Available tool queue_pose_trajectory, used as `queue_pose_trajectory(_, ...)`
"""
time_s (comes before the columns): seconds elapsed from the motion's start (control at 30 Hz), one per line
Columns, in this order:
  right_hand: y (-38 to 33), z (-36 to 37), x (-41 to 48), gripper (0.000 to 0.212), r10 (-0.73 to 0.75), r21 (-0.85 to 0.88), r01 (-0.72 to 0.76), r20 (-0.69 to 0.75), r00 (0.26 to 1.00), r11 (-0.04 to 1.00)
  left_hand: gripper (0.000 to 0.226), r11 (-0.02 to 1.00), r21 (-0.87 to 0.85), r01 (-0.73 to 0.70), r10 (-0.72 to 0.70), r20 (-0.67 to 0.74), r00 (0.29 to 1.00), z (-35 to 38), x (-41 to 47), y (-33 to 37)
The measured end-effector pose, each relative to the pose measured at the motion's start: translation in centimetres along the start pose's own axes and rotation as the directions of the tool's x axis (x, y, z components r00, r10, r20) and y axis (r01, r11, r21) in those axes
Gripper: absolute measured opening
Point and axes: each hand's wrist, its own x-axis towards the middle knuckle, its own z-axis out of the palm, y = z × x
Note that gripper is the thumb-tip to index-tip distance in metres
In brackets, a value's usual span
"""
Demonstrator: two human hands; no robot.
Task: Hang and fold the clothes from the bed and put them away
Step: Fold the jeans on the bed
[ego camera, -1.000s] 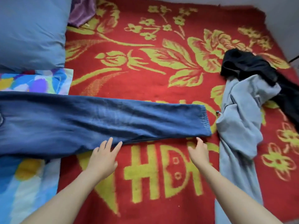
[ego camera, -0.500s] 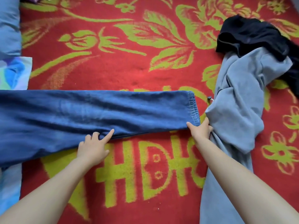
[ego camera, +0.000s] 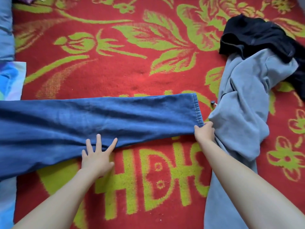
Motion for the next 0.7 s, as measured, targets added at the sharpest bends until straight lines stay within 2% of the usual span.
queue_pose_trajectory(0.07,0.0,0.6,0.0,0.052,-0.022,0.075,0.023,-0.016,1.000,0.997,0.083,0.997,-0.074,-0.022,0.026,0.062,0.998,0.1,0.6,-0.4)
queue_pose_trajectory(0.1,0.0,0.8,0.2,0.053,-0.001,0.118,0.003,-0.019,1.000,0.993,0.084,0.994,-0.103,-0.028,0.038,0.087,0.995,-0.1,0.9,-0.7)
queue_pose_trajectory(0.17,0.1,0.7,0.5,0.035,0.050,0.198,-0.052,0.013,0.999,0.979,0.083,0.990,-0.136,-0.036,0.057,0.150,0.987,-0.9,1.5,-1.3)
queue_pose_trajectory(0.23,-0.1,0.0,0.4,0.016,0.021,0.157,-0.025,0.028,0.999,0.987,0.077,0.974,-0.223,-0.036,0.085,0.216,0.973,-2.0,2.0,-2.0)
queue_pose_trajectory(0.33,-1.9,-1.6,-1.0,0.011,-0.087,0.068,0.093,-0.086,0.992,0.993,0.065,0.860,-0.508,-0.049,0.162,0.181,0.970,-3.4,2.1,-3.5)
queue_pose_trajectory(0.37,-2.7,-2.0,-1.7,0.011,-0.113,0.083,0.125,-0.138,0.984,0.989,0.063,0.764,-0.642,-0.062,0.182,0.122,0.976,-3.6,2.1,-4.0)
queue_pose_trajectory(0.43,-5.3,-2.5,-4.3,0.014,-0.187,0.176,0.229,-0.226,0.956,0.957,0.057,0.462,-0.883,-0.081,0.134,-0.020,0.991,-3.9,1.4,-5.2)
queue_pose_trajectory(0.5,-8.3,-2.6,-7.9,0.021,-0.255,0.268,0.334,-0.289,0.923,0.904,0.053,0.201,-0.977,-0.074,0.027,-0.070,0.997,-3.7,0.4,-6.2)
queue_pose_trajectory(0.6,-12.6,-1.3,-15.5,0.023,-0.449,0.284,0.538,-0.322,0.833,0.794,0.046,-0.143,-0.989,-0.030,-0.035,-0.026,0.999,-3.0,-0.8,-7.2)
queue_pose_trajectory(0.67,-14.7,1.2,-21.4,0.027,-0.640,0.238,0.708,-0.306,0.704,0.665,0.046,-0.397,-0.917,0.042,-0.013,0.051,0.999,-2.7,-1.4,-8.5)
queue_pose_trajectory(0.7,-15.5,2.8,-24.1,0.030,-0.741,0.237,0.779,-0.243,0.626,0.581,0.052,-0.523,-0.848,0.081,0.019,0.083,0.996,-2.7,-1.7,-9.4)
